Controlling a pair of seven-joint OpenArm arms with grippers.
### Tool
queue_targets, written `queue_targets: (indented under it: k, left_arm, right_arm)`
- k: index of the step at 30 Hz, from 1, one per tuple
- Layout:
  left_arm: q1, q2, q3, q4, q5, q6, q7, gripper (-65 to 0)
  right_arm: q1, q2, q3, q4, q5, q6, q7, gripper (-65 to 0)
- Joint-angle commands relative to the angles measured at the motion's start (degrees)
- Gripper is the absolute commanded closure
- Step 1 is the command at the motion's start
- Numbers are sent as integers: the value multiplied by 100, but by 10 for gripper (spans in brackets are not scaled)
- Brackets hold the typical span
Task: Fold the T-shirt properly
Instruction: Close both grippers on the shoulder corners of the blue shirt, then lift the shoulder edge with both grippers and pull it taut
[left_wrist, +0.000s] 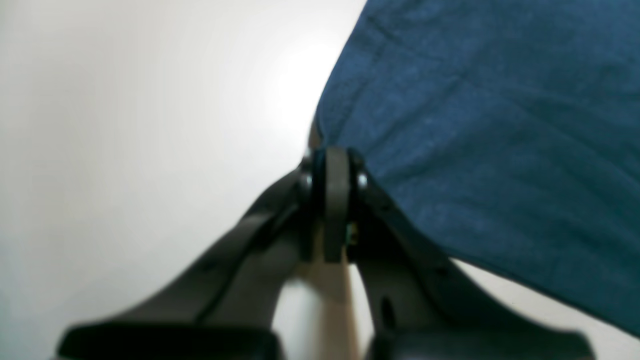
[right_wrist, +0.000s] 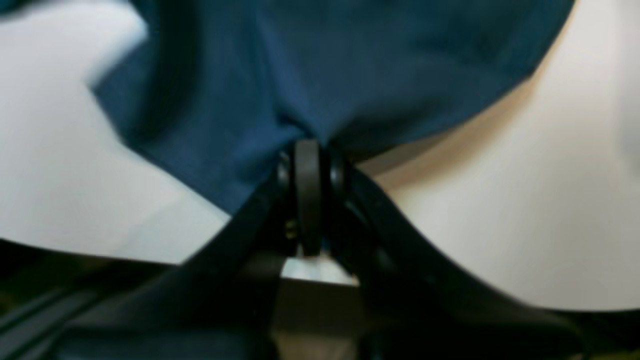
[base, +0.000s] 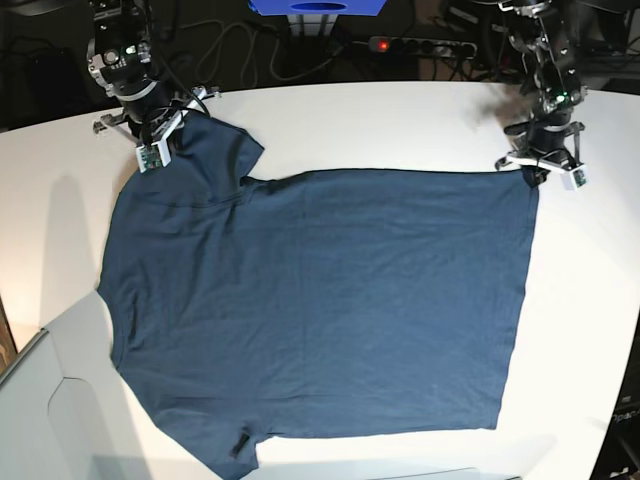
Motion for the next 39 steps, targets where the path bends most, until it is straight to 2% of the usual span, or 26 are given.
queue_targets:
  k: [1, 11, 13, 21, 39]
  left_arm:
    - [65, -47, -12, 138, 19, 27, 16, 0]
    - [487, -38, -21, 323, 19, 36, 16, 0]
    - [558, -30, -21, 455, 19, 36, 16, 0]
    - [1006, 225, -21, 1114, 45, 36, 16, 0]
    - [1437, 225, -21, 1325, 45, 36, 16, 0]
  right_arm:
    - [-98, 94, 29, 145, -3, 34, 32, 0]
    - [-317, 138, 513, 259, 5, 34, 76, 0]
    - [-414, 243, 574, 259, 5, 34, 76, 0]
    - [-581, 314, 583, 259, 5, 34, 76, 0]
    - [-810, 375, 680, 417, -197, 34, 85, 0]
